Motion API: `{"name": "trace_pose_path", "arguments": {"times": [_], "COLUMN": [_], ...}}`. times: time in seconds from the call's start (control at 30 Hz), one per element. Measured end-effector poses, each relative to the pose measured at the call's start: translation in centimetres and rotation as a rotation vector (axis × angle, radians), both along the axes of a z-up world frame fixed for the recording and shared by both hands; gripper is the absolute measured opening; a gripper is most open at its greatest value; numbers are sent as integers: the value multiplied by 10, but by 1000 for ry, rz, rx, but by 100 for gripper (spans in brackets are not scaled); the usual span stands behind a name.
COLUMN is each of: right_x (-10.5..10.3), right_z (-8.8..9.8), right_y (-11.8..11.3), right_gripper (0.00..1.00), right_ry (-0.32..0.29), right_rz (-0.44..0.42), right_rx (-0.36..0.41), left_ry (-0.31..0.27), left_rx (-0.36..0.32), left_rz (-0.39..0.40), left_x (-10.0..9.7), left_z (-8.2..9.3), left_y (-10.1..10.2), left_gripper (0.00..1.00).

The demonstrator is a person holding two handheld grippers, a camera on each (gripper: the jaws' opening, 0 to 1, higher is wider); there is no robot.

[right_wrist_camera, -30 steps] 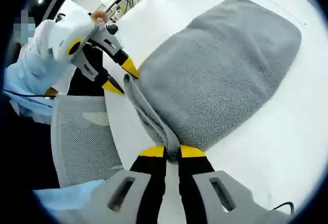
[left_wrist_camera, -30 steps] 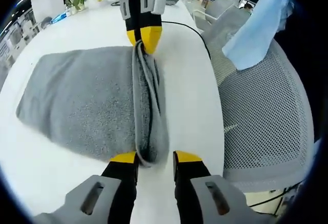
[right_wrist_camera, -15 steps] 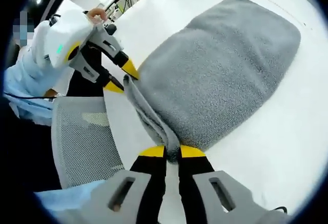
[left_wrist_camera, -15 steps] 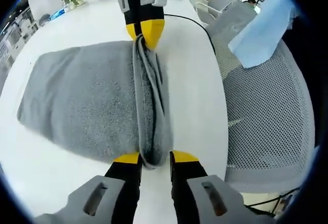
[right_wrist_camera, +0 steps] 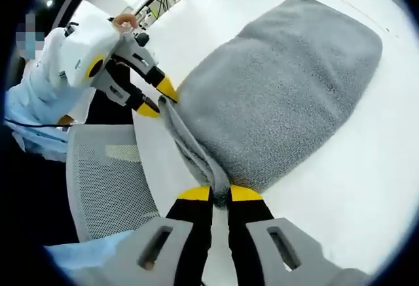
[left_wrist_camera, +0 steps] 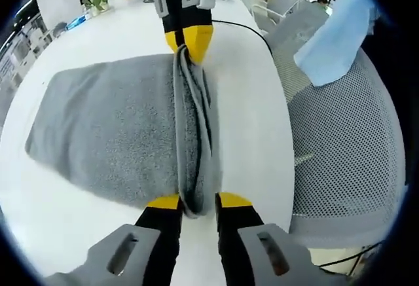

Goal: Fold the towel on the table until its edges align and the towel forms a compact rectangular stack.

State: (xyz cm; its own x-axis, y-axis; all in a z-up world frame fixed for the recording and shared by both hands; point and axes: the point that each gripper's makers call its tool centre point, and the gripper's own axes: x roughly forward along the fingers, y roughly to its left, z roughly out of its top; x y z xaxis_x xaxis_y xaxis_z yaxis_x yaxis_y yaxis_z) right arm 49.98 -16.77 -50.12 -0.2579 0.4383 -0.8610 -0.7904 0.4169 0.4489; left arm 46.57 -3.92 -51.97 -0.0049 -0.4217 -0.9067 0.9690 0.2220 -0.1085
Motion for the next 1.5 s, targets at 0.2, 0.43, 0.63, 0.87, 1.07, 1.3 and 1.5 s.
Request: {"name": "trace_pose_path", "arguments": {"times": [0.2,0.43,0.63,0.87,1.07,1.3,1.5], "right_x": [-2,1,0,3,2,2,3], "right_z": [0,1,0,0,0,1,1], "right_y": [-1,0,0,0,0,-1,-1], "right_gripper": [6,6,6,6,6,6,6], "right_ry": [-3,0,3,6,9,6,0], "right_rz": [2,2,3,0,-10,-12,-3], "right_rx": [-3,4,6,9,15,17,15], "left_ry": [-108,-179,-182,-180,-220,-269,-208], "left_rx": [13,-19,-62,-39,-13,-20,-44], "left_rz": [-34,-32,-57,-80,-133,-115,-90], "left_x": [7,8,10,13,13,20,20], "left_z": [-1,7,12,4,-1,-1,3], "left_y": [-4,-8,-14,-16,-13,-10,-10], "left_gripper": [25,26,29,23,22,12,7]}}
